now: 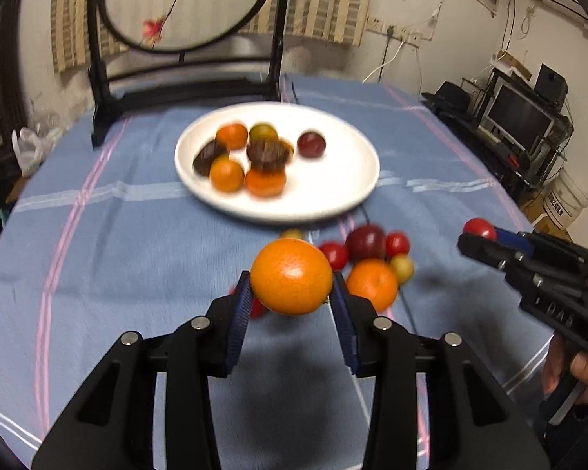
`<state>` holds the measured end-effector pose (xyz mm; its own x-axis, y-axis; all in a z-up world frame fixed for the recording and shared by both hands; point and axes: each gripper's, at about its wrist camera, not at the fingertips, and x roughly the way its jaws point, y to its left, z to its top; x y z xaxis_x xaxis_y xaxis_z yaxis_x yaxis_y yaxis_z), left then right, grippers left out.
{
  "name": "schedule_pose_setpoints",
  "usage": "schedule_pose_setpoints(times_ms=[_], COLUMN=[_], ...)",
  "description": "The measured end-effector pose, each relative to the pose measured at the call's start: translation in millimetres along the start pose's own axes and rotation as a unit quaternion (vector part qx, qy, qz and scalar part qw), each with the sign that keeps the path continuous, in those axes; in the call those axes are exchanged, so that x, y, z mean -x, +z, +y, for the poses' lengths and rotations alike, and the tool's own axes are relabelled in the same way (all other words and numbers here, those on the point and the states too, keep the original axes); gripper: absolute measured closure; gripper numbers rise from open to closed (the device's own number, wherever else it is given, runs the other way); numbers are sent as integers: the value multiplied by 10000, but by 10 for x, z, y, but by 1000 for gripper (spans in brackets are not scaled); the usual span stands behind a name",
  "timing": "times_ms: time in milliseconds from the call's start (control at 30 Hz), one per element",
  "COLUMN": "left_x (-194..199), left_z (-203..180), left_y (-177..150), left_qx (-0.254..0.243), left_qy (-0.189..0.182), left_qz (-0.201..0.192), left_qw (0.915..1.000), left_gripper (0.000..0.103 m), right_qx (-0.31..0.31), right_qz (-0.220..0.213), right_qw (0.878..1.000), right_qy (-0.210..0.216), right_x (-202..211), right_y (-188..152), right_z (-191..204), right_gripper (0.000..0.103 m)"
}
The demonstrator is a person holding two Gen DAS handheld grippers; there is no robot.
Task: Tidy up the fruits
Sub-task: 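Carry the orange and red tomato onto the white plate and open both tools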
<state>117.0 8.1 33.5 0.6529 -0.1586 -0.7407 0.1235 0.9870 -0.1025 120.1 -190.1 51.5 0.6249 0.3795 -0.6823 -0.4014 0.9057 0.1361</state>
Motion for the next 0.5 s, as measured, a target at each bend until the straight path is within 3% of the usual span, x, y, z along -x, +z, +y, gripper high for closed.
schedule_pose_setpoints(times_ms=[267, 500], left_x=[-278, -779], left_z=[-11, 20], left_y=[705, 1158], left_qx=[36, 9], left_qy=[-2, 194], left_qz=[12, 130], left_qw=[10000, 9997], left_gripper=[64, 64], right_qx=[202, 232], right_qz=[-89, 241], right_qw=[9997, 9994], right_qy=[60, -78], right_x=[-359, -906], right_y=[511, 711], right_z=[126, -17], right_gripper=[76, 76])
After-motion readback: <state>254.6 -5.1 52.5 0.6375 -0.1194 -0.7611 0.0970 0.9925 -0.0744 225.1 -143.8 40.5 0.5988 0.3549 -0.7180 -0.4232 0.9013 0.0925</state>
